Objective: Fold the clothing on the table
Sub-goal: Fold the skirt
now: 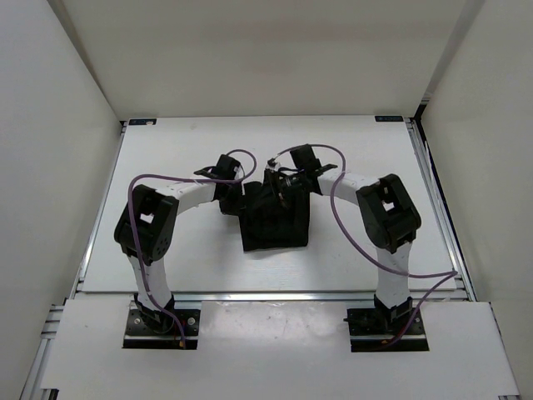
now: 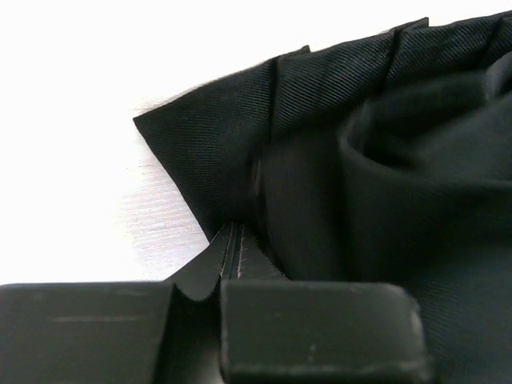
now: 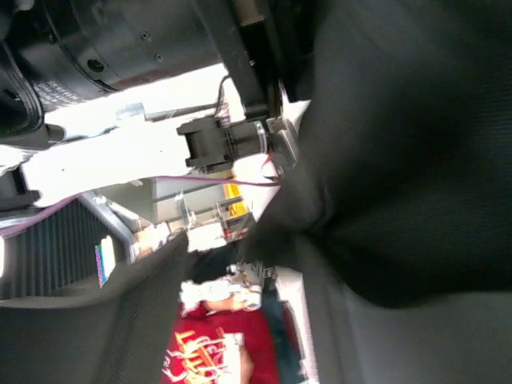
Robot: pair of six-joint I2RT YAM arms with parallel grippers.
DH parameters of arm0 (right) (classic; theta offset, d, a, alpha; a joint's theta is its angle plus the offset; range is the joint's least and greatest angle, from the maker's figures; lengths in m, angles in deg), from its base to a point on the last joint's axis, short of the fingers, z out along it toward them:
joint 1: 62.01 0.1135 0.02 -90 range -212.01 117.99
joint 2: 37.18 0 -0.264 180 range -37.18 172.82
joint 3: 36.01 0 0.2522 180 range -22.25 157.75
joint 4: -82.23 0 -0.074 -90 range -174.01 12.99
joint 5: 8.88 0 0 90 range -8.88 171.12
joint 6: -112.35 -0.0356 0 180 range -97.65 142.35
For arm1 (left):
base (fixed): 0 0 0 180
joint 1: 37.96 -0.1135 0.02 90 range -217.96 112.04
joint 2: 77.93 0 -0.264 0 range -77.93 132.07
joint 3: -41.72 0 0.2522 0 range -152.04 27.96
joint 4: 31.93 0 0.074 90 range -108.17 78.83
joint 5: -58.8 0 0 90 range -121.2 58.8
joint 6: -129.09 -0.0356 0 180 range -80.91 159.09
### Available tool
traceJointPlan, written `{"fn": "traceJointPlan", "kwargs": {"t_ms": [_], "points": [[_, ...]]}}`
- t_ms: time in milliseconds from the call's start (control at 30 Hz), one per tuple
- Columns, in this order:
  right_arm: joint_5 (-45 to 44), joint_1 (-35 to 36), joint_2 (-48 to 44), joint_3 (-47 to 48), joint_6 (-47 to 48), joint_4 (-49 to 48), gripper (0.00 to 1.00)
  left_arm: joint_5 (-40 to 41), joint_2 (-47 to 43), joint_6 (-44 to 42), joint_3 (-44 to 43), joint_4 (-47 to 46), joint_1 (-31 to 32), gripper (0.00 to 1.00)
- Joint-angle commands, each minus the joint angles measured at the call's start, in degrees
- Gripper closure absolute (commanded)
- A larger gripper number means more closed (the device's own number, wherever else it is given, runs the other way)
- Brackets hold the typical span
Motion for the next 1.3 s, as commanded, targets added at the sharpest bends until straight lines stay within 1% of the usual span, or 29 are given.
{"fn": "traceJointPlan", "kwargs": {"t_ms": [0, 33, 67, 133, 200, 267, 300, 333, 400, 433, 467, 500, 567, 667, 700, 733, 767, 833, 867, 933, 1000, 1033, 1067, 1100, 1167, 1200, 1267], "points": [[7.9, -0.9, -0.3, -1.6, -6.9, -11.6, 0.33, 2.9, -1.1, -0.2, -0.2, 1.7, -0.9, 1.0], [8.8, -0.9, -2.1, -3.4, -11.3, -18.7, 0.28, 3.3, -1.3, -0.4, -0.3, 1.8, -1.1, 1.0], [9.0, -1.6, -3.4, -5.6, -15.6, -25.6, 0.28, 3.3, -1.7, -0.3, -0.1, 1.7, -1.6, 1.0], [9.0, -3.9, -8.5, -7.5, -19.5, -30.8, 0.29, 3.3, -2.2, -0.5, 0.0, 2.1, -2.9, 1.0], [7.4, -6.7, -12.0, -8.6, -19.4, -28.8, 0.31, 3.1, -3.1, -0.9, -1.2, 3.1, -4.3, 1.0], [5.5, -9.4, -15.8, -10.3, -15.5, -24.1, 0.36, 4.3, -5.0, -1.7, -2.9, 4.6, -5.8, 1.0], [5.0, -11.4, -17.8, -11.7, -14.4, -23.1, 0.41, 5.2, -6.2, -2.5, -4.7, 5.5, -6.4, 1.0], [5.1, -13.1, -19.0, -12.6, -14.4, -23.0, 0.44, 5.5, -7.0, -3.4, -5.7, 6.2, -7.4, 1.0], [5.9, -14.9, -19.9, -17.3, -16.9, -26.5, 0.62, 5.4, -9.8, -4.4, -9.5, 8.7, -9.1, 1.0], [6.2, -15.7, -19.5, -18.2, -17.4, -27.9, 0.66, 6.6, -10.6, -5.2, -12.0, 10.1, -9.8, 1.0], [6.4, -15.5, -18.9, -19.5, -18.1, -29.3, 0.76, 6.9, -11.5, -5.7, -12.8, 10.7, -10.7, 1.0], [6.6, -15.9, -18.8, -20.3, -17.5, -28.8, 0.84, 5.8, -12.7, -5.9, -13.9, 11.4, -11.2, 1.0], [6.2, -15.2, -17.2, -19.8, -16.6, -28.0, 0.89, -1.5, -14.8, -4.6, -13.6, 11.4, -13.1, 1.0], [5.2, -14.2, -15.1, -18.1, -13.9, -25.7, 0.93, -9.2, -19.0, -2.3, -9.5, 9.1, -13.3, 1.0], [5.6, -13.9, -14.2, -17.6, -13.7, -25.2, 0.94, -11.2, -20.1, -2.1, -6.4, 6.7, -13.3, 1.0], [5.6, -14.1, -13.9, -17.1, -13.5, -24.8, 0.96, -16.6, -20.6, -1.0, -1.8, 3.2, -12.6, 1.0], [5.8, -14.2, -13.7, -17.0, -13.7, -24.8, 0.97, -21.4, -20.8, 1.8, 0.8, 0.8, -12.3, 1.0], [6.4, -15.0, -13.3, -16.8, -13.2, -24.6, 0.98, -26.8, -21.6, 6.6, 11.4, -9.6, -12.2, 1.0], [6.6, -15.9, -13.7, -16.6, -12.8, -23.8, 0.97, -26.4, -21.9, 8.6, 13.9, -11.7, -11.5, 1.0], [6.6, -16.7, -14.4, -16.2, -10.0, -20.2, 0.97, -23.9, -21.4, 8.5, 20.0, -14.9, -10.7, 1.0], [6.8, -18.1, -15.0, -16.2, -8.2, -18.0, 0.97, -21.4, -20.0, 7.5, 22.6, -14.5, -10.5, 1.0], [6.8, -18.8, -15.0, -16.4, -7.5, -16.7, 0.98, -19.3, -19.3, 7.5, 23.4, -13.5, -10.4, 1.0], [6.6, -19.1, -15.5, -16.4, -7.0, -16.2, 0.98, -16.5, -18.9, 6.7, 23.3, -11.6, -10.4, 1.0], [6.7, -19.5, -16.4, -16.7, -6.3, -15.4, 0.97, -15.3, -17.8, 6.2, 23.4, -10.5, -10.2, 1.0], [6.6, -20.4, -17.2, -16.8, -5.4, -14.4, 0.98, -9.1, -17.3, 4.2, 21.2, -5.6, -10.1, 1.0], [7.1, -20.9, -17.5, -16.9, -5.2, -13.6, 0.98, -7.7, -17.4, 4.0, 20.6, -4.6, -10.4, 1.0], [6.9, -21.4, -18.9, -16.4, -3.6, -11.5, 0.97, -7.7, -19.8, 3.7, 18.7, -3.7, -11.6, 1.0]]}}
